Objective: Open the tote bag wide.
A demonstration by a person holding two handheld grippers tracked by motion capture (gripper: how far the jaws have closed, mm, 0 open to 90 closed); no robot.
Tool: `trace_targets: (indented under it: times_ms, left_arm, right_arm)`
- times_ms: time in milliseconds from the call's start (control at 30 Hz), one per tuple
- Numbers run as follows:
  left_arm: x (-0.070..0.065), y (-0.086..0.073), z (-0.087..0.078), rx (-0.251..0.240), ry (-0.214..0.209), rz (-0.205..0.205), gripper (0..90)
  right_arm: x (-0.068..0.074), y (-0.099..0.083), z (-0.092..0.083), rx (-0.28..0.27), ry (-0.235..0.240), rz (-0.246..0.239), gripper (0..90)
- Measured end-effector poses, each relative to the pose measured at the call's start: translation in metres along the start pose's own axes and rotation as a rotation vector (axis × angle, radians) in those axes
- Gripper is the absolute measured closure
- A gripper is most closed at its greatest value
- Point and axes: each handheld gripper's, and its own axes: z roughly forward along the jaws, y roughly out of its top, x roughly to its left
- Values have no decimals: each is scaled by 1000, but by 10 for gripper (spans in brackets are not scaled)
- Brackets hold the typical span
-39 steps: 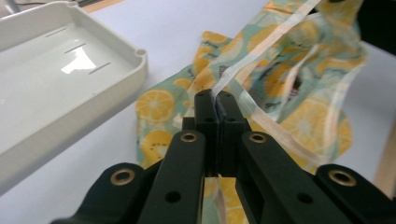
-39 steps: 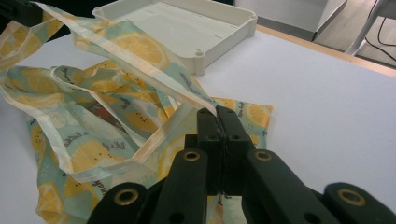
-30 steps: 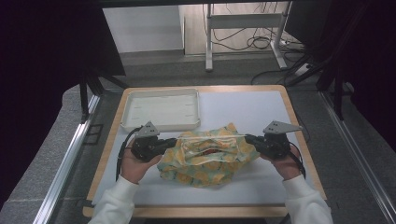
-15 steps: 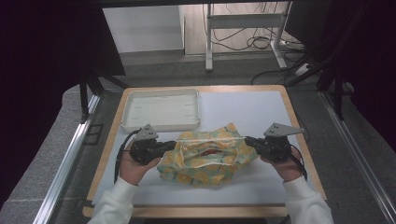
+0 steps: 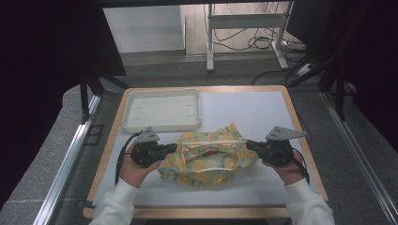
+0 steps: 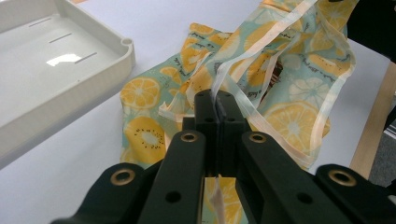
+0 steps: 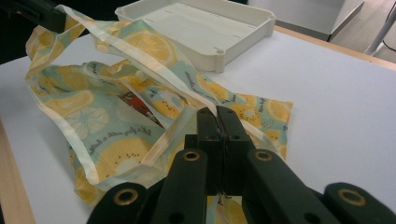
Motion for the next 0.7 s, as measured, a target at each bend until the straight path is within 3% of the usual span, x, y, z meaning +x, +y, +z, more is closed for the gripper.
trace_targets:
  times_ms: [700]
  left_arm:
    - [-5, -5, -3, -20, -15, -17, 900]
  right_arm:
    - [3, -3, -2, -4, 20, 4, 884]
